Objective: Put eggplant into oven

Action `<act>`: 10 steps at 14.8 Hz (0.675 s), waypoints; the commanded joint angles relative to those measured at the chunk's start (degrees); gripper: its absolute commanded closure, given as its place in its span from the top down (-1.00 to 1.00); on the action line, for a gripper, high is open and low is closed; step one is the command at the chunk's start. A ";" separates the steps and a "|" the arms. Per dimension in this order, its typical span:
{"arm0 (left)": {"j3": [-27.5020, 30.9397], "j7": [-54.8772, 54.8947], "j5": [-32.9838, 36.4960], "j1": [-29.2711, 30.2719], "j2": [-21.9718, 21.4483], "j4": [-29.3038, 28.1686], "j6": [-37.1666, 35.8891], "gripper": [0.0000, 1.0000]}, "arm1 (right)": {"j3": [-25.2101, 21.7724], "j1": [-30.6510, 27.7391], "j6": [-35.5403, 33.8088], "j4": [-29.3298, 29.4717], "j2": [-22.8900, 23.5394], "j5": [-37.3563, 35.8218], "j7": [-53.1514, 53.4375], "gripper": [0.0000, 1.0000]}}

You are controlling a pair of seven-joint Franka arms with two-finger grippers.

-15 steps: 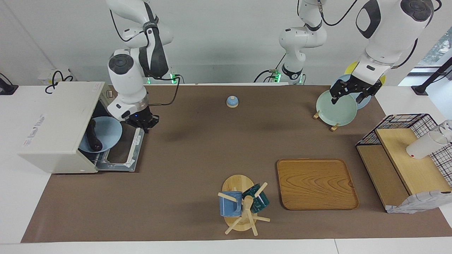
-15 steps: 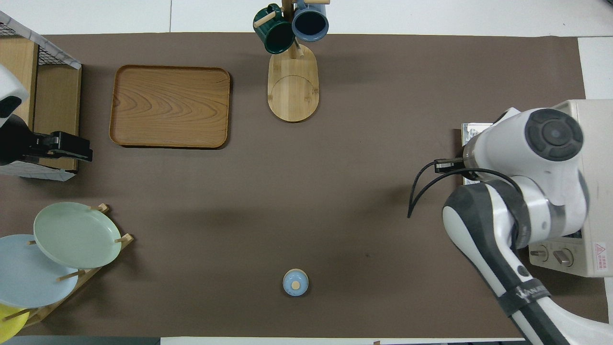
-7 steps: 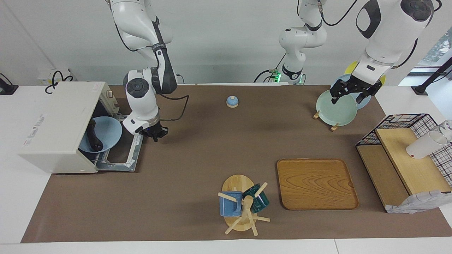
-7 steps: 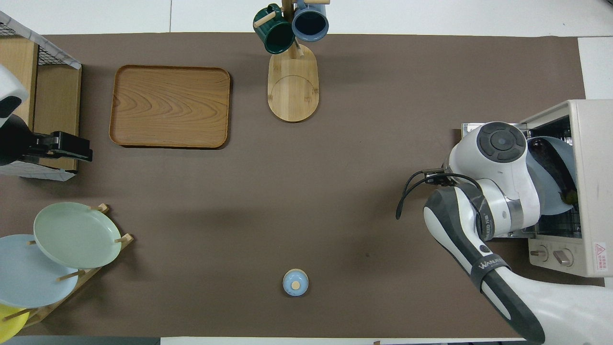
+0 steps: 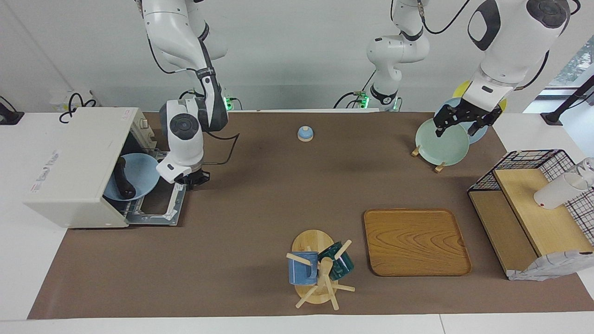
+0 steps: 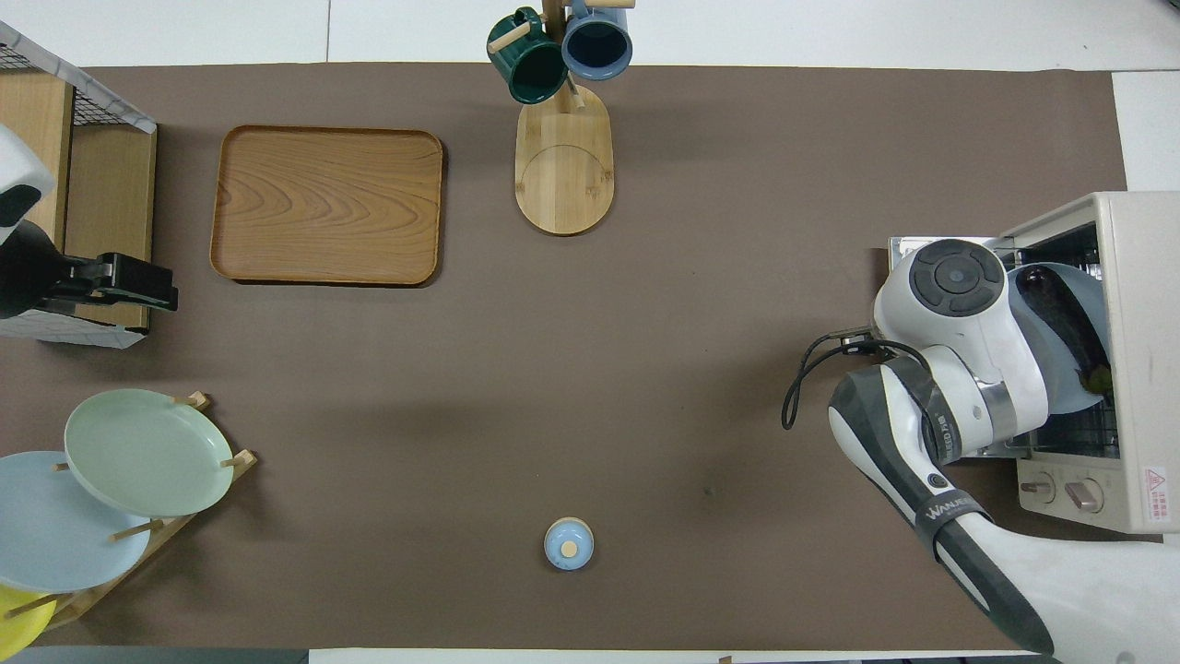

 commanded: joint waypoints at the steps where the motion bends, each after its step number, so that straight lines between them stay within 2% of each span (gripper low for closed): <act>1: -0.37 0.51 -0.37 0.83 -0.78 0.01 -0.77 1.00 | 0.03 -1.37 -0.37 -0.06 -0.25 -6.29 -1.22 -1.00; 2: -0.37 0.51 -0.37 0.83 -0.78 0.01 -0.69 1.00 | 0.03 -1.29 -2.38 0.82 -0.69 -8.92 -2.53 -1.00; 5: -0.37 0.51 -0.37 0.83 -0.78 0.01 -0.77 1.00 | -0.23 -2.42 -10.63 5.12 -3.32 -9.13 -11.13 -1.00; 10: -0.37 0.51 -0.37 0.83 -0.78 0.01 -0.69 1.00 | -0.24 -7.78 -17.07 8.12 -8.42 -8.86 -22.30 -1.00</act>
